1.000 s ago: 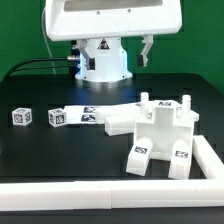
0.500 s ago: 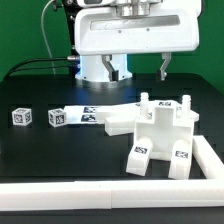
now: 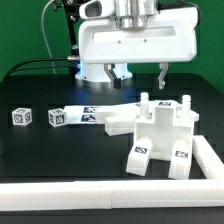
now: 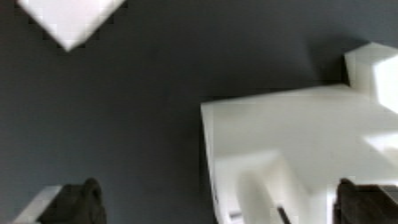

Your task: Assemble chair

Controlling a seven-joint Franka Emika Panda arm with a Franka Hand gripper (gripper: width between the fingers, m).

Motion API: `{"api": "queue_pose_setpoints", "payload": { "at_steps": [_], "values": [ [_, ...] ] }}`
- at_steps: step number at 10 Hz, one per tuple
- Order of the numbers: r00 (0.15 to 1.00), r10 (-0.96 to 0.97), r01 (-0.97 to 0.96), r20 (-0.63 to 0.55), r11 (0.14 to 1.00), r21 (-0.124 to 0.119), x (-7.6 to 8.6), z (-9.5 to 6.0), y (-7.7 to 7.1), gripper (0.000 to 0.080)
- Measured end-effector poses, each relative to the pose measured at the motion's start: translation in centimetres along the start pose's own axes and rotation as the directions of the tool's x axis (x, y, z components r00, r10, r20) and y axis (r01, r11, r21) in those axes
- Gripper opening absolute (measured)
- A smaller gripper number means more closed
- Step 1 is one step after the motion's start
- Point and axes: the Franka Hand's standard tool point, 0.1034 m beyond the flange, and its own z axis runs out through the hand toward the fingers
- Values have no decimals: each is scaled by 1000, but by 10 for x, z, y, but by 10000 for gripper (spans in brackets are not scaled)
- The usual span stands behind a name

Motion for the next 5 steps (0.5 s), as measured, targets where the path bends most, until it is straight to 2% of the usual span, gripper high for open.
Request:
{"api": "queue_pose_setpoints", "payload": {
  "at_steps": [1, 5],
  "values": [
    [1000, 7, -7, 2, 1000, 1, -5, 8, 0, 649],
    [1000, 4, -4, 4, 1000, 6, -4, 6, 0, 649]
  ]
}}
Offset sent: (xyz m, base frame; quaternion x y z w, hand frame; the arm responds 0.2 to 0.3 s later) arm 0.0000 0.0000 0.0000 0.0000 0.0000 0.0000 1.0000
